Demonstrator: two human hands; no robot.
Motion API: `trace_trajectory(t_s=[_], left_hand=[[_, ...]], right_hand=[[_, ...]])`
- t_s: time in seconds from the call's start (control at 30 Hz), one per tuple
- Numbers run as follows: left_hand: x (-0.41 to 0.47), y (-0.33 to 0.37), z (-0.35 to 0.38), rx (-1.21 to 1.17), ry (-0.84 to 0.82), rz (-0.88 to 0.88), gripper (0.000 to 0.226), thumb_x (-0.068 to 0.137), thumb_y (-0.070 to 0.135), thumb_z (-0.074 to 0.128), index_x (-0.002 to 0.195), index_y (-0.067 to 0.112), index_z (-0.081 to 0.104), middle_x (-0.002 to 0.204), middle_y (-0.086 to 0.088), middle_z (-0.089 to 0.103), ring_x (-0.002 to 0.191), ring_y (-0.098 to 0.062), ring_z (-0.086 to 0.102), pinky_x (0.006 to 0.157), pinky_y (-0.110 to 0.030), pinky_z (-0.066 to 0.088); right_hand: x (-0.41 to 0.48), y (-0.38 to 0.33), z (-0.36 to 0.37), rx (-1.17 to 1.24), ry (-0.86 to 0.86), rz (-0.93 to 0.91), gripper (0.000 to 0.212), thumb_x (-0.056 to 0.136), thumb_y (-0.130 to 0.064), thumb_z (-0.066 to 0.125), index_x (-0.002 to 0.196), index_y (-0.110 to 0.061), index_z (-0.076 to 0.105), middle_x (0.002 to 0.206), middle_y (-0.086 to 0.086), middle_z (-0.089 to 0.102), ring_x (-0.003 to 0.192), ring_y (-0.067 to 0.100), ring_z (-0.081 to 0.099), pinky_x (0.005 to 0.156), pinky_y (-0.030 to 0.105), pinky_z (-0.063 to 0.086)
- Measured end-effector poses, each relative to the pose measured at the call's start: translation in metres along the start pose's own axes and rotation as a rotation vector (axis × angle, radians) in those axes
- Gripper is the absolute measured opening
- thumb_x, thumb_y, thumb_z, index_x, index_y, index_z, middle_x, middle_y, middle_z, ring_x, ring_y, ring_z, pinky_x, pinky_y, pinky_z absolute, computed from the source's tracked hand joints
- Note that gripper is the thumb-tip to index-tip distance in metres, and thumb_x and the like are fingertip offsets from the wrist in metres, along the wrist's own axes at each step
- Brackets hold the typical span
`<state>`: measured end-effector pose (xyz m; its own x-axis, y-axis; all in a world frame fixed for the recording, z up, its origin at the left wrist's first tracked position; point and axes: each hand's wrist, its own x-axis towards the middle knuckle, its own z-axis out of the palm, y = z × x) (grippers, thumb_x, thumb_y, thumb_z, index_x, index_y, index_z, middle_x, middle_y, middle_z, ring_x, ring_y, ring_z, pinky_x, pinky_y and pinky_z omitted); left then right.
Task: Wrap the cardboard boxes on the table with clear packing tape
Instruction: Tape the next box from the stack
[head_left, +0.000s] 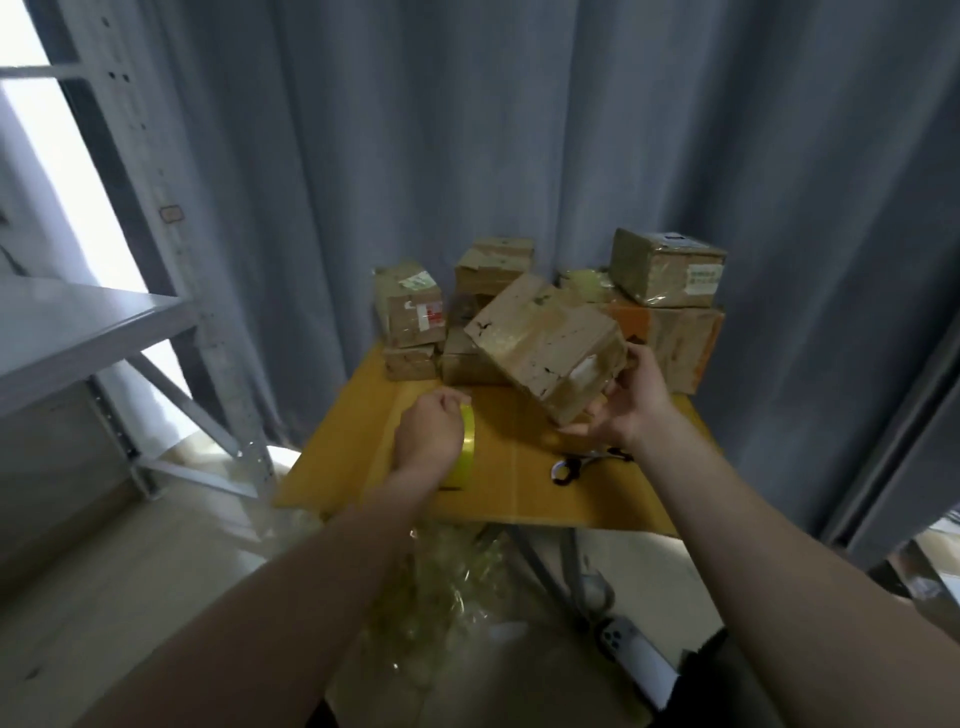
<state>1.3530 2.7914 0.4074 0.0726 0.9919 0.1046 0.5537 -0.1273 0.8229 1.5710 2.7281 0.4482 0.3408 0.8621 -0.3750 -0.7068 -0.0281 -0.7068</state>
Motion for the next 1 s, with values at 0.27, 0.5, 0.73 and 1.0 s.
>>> trace_trajectory(t_s=[0.27,0.5,0.73,1.0], left_hand=[[-0.021,0.028,-0.106,0.123,-0.114,-0.006,0.028,0.095,0.030,0.051,0.096,0.022,0.078,0.092,0.000,0.076,0.089,-0.031,0.072,0.089,-0.037,0.055],[-0.050,0.034,-0.108,-0.111,-0.445,-0.198,0.019,0.104,0.010,0.054,0.110,-0.005,0.064,0.064,-0.017,0.071,0.043,-0.024,0.063,0.044,-0.029,0.054],[-0.067,0.024,-0.082,-0.191,-0.635,-0.266,0.024,0.106,0.016,0.055,0.117,-0.002,0.067,0.078,-0.021,0.074,0.058,-0.027,0.070,0.058,-0.034,0.062],[-0.091,-0.001,-0.054,-0.330,-0.816,-0.272,0.043,0.110,0.045,0.039,0.127,0.013,0.063,0.104,-0.021,0.077,0.094,-0.042,0.075,0.094,-0.056,0.057]], right_hand=[[-0.009,0.050,0.009,-0.369,-0.041,0.424,0.057,0.094,-0.061,0.053,0.129,-0.016,0.060,0.129,0.019,0.066,0.119,0.049,0.057,0.096,0.073,0.046],[-0.013,0.070,0.017,-0.649,0.047,0.279,0.044,0.104,-0.055,0.045,0.118,-0.012,0.049,0.115,0.020,0.056,0.107,0.041,0.057,0.092,0.063,0.057],[-0.002,0.061,-0.010,-0.902,0.208,-0.001,0.041,0.104,-0.049,0.051,0.127,-0.017,0.062,0.121,0.009,0.060,0.109,0.031,0.059,0.086,0.047,0.056],[-0.041,0.063,-0.024,-0.923,0.027,-0.396,0.026,0.103,-0.040,0.058,0.102,-0.020,0.075,0.101,0.000,0.077,0.092,0.022,0.071,0.075,0.033,0.058]])
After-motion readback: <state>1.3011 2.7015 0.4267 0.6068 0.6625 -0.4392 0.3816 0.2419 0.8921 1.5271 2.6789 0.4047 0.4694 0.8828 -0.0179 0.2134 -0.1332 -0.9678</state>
